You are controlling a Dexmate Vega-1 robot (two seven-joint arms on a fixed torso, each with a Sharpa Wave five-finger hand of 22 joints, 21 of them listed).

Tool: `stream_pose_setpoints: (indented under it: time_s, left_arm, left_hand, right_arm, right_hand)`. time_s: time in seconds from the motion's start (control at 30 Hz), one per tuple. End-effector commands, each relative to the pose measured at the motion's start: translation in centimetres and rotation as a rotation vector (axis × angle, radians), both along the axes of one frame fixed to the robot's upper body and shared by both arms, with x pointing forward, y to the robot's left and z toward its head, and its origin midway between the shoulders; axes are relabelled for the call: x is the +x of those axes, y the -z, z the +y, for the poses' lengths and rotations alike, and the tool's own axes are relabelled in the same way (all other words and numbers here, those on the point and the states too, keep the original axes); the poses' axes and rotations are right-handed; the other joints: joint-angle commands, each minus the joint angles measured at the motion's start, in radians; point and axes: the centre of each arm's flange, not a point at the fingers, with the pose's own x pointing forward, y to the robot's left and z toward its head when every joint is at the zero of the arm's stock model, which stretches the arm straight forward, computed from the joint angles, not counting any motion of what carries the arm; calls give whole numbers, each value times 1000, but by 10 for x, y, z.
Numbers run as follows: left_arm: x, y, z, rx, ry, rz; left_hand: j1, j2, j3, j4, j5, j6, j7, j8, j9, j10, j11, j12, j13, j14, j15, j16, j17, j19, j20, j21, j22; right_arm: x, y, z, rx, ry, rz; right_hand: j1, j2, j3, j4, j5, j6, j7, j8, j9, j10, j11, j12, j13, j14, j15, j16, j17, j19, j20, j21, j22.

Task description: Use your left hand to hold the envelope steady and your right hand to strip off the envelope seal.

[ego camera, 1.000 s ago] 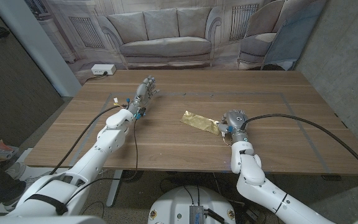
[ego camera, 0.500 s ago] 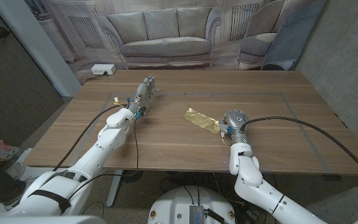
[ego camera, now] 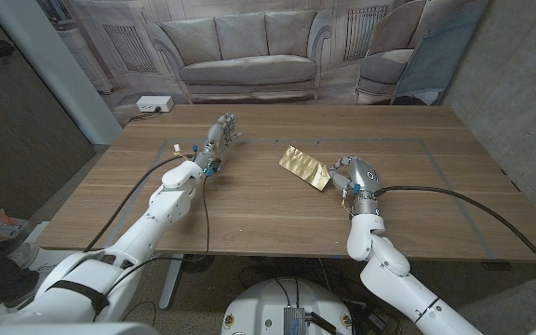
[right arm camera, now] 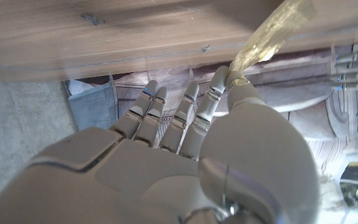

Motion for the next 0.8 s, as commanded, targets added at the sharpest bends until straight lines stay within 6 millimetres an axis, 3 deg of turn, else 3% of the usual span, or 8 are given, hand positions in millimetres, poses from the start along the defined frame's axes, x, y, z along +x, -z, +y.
stream_pose_setpoints:
  time_s: [0.03, 0.43, 0.67, 0.8]
  left_arm:
    - [-4, -9, -7, 22, 6, -17]
    - [-10, -27, -13, 86, 31, -51]
    - [-14, -40, -14, 127, 28, -74]
    - [-17, -49, -14, 174, 33, -88]
  left_hand:
    - [5, 25, -3, -7, -5, -2, -8, 4, 6, -5, 4, 0, 6, -51, 5, -1, 2, -155, 7, -5, 6]
    - [23, -9, -12, -27, -12, 24, -23, 12, 5, -3, 7, 1, 6, -50, 2, -2, 0, -150, 2, -14, 5]
    - [72, -47, -16, -69, -22, 55, -19, 19, 5, -7, 5, 0, 6, -56, 6, -5, -2, -150, 3, -30, 4]
    - [125, -66, -11, -109, -32, 90, -6, 29, 6, -3, 14, 2, 6, -52, 14, -3, -2, -140, 17, -39, 5]
  right_arm:
    - [-10, -10, -18, 157, -112, -77]
    - [-26, -32, -18, 125, -180, -178]
    - [-28, -35, -20, 103, -214, -173]
    - [-29, -36, -20, 92, -232, -168]
  right_hand:
    - [1, 11, -6, 2, -8, -3, -17, 7, 12, -1, -11, -8, 5, -1, -170, 2, 2, -8, -38, 3, 5]
    - [1, 12, -17, 7, -12, -12, -21, 13, 31, -20, -17, -15, 10, -19, -169, -13, -3, -31, -71, 0, 11]
    - [0, 10, -26, 9, -11, -13, -22, 16, 40, -33, -20, -18, 12, -33, -165, -21, -5, -40, -79, -1, 14]
    - [0, 9, -29, 9, -10, -14, -23, 16, 44, -40, -21, -20, 13, -41, -163, -24, -6, -45, -79, -2, 15]
